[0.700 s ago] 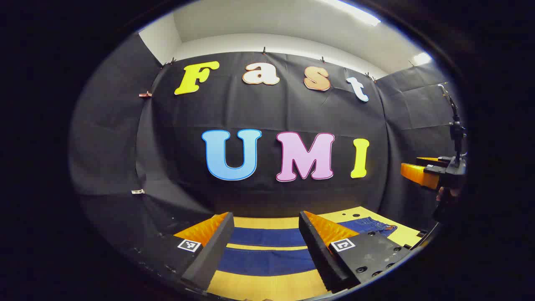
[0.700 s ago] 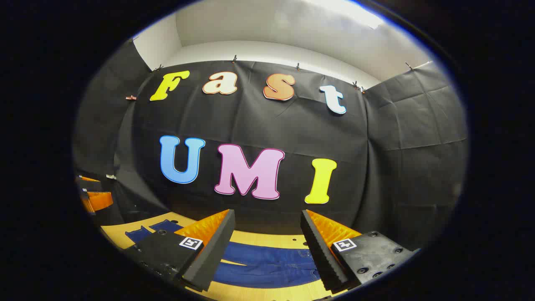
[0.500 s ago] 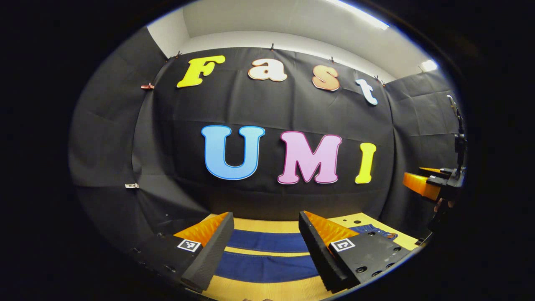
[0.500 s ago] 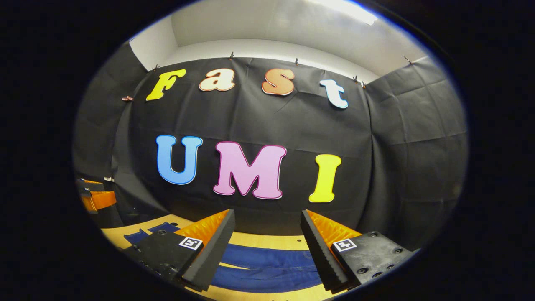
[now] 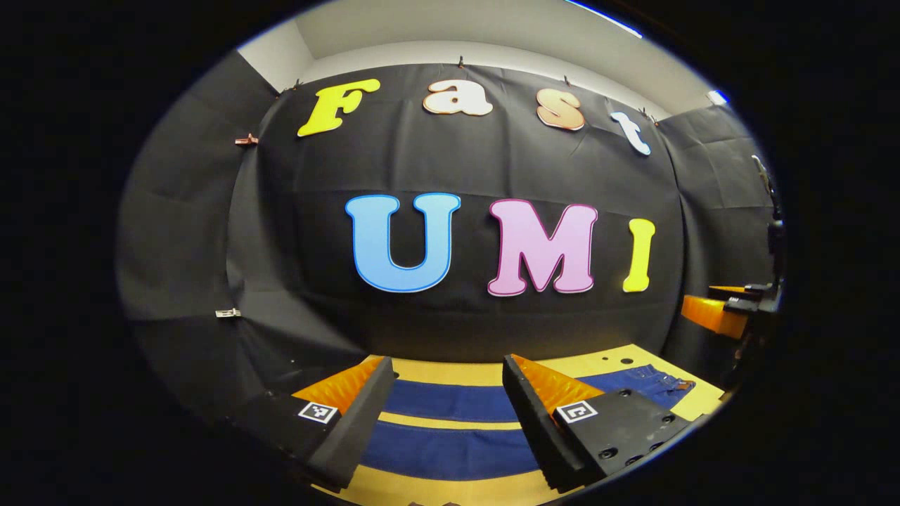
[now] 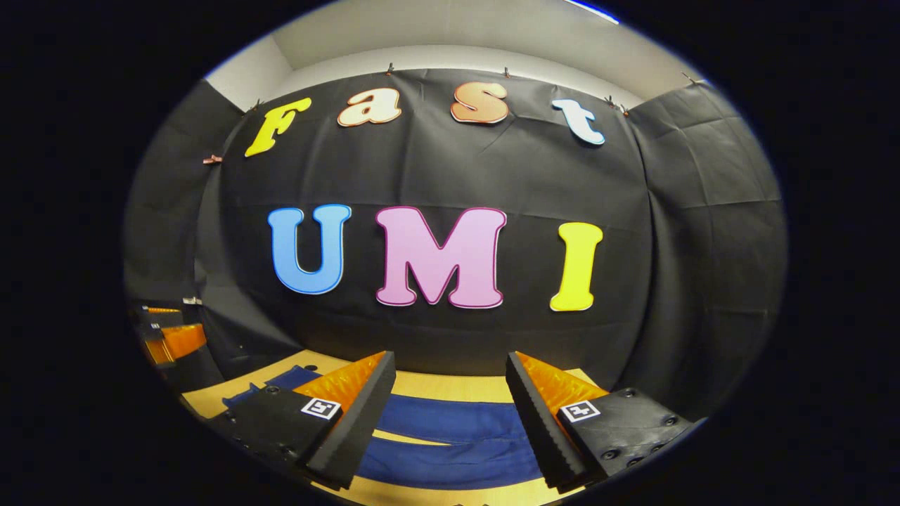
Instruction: Grasp the waist and the cuffs of the jeans and fold them to make the two legs overlap; first hold the waist and fold one-third of the jeans toward the cuffs, then hold the cuffs and fold the remaining one-third in the same direction to finish folding.
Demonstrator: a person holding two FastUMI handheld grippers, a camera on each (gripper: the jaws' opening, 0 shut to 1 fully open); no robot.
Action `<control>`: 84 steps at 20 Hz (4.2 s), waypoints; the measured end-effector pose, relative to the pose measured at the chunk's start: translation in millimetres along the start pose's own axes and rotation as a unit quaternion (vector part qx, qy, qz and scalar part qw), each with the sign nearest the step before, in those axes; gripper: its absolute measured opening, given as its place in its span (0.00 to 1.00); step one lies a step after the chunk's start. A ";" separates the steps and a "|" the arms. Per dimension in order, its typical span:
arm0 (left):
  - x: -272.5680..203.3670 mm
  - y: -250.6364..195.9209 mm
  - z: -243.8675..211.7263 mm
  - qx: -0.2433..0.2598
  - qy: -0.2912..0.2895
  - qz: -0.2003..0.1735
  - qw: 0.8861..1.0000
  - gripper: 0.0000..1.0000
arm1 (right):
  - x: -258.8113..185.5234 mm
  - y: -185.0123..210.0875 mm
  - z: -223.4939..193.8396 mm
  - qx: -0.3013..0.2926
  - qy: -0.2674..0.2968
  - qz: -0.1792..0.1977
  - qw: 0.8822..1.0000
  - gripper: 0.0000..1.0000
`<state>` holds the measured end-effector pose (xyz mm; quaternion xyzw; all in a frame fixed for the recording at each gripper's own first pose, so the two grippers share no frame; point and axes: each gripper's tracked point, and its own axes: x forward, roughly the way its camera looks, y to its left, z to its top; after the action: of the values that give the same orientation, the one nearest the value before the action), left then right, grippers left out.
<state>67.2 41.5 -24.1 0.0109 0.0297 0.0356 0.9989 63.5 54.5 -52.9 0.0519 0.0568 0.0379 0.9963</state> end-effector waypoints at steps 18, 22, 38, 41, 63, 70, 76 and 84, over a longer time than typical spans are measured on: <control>-31.5 50.7 -25.6 0.041 0.023 0.009 0.999 0.97 | -44.0 14.4 -8.1 -0.029 0.019 0.016 0.999 0.97; -18.3 104.6 -58.0 0.122 0.056 0.025 0.991 0.98 | -50.3 3.1 -13.1 -0.036 0.028 0.008 0.999 0.97; 38.8 248.5 -296.5 0.483 0.291 -0.153 0.812 0.98 | -9.4 -20.5 -120.1 -0.079 0.115 0.018 0.990 0.97; 53.9 256.8 -326.8 0.540 0.310 -0.184 0.761 0.98 | -11.1 -30.0 -152.9 -0.082 0.131 0.008 0.988 0.97; 154.3 240.0 -388.7 0.593 0.347 -0.266 0.676 0.27 | 23.2 -237.6 -212.3 -0.193 0.158 -0.134 0.959 0.98; 153.5 240.6 -388.3 0.567 0.369 -0.270 0.685 0.06 | 41.7 -344.6 -181.0 -0.337 0.137 -0.153 0.919 0.97; 153.5 239.7 -387.7 0.575 0.354 -0.277 0.684 0.06 | 36.0 -378.0 -214.8 -0.501 0.205 -0.053 0.839 0.97; 152.7 240.3 -387.6 0.577 0.354 -0.271 0.685 0.06 | 4.1 -343.5 -331.7 -0.611 0.276 0.208 0.713 0.97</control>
<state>179.0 299.8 -414.2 0.5630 0.3971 -0.2597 0.6766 52.5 -252.9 -418.2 -0.5699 0.2815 0.2830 0.7182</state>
